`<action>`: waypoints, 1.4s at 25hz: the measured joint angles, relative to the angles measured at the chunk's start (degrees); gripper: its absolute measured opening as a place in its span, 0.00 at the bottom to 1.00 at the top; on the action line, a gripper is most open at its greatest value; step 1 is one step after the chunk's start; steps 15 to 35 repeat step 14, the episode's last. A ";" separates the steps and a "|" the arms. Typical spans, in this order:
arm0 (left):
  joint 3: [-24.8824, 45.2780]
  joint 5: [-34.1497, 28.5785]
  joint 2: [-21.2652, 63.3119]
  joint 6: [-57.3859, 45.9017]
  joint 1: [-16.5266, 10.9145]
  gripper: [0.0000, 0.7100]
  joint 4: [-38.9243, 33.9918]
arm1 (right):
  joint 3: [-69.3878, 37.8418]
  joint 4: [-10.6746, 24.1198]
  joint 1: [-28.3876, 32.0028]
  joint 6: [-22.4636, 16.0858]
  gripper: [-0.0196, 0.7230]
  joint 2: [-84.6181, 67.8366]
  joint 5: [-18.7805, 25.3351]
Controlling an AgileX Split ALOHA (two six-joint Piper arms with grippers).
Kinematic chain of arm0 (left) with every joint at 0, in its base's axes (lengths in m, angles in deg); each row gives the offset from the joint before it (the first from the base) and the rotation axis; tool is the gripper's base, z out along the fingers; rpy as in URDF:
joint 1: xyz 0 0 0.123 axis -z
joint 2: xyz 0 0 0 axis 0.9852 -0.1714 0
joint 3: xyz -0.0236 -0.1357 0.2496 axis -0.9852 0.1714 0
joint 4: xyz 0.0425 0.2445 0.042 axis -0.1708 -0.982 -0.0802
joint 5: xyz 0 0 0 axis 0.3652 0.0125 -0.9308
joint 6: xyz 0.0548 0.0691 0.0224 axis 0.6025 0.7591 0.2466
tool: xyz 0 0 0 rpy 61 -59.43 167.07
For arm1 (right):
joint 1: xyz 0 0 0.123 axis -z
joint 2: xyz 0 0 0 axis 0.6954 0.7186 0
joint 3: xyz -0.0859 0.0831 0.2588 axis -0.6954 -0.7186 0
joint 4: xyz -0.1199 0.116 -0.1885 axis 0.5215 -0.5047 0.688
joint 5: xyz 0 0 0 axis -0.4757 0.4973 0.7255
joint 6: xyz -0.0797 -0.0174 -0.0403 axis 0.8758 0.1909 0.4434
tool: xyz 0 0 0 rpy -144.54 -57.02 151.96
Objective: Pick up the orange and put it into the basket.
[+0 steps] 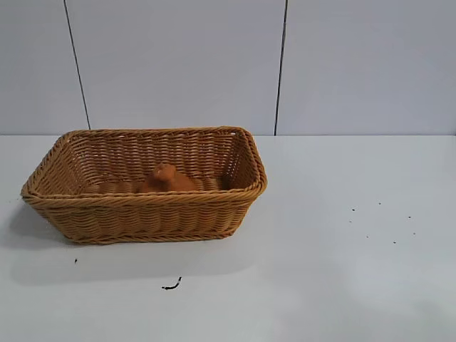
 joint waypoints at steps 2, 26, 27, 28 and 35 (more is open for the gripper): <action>0.00 0.00 0.00 0.00 0.00 0.94 0.00 | 0.00 0.00 0.00 -0.11 0.96 -2.17 -0.05; 0.00 0.00 0.00 0.00 0.00 0.94 0.00 | 0.00 0.06 0.00 -0.23 0.96 -6.54 -0.05; 0.00 0.00 0.00 0.00 0.00 0.94 0.00 | 0.00 0.06 0.00 -0.23 0.96 -6.54 -0.05; 0.00 0.00 0.00 0.00 0.00 0.94 0.00 | 0.00 0.06 0.00 -0.23 0.96 -6.54 -0.05; 0.00 0.00 0.00 0.00 0.00 0.94 0.00 | 0.00 0.06 0.00 -0.23 0.96 -6.54 -0.05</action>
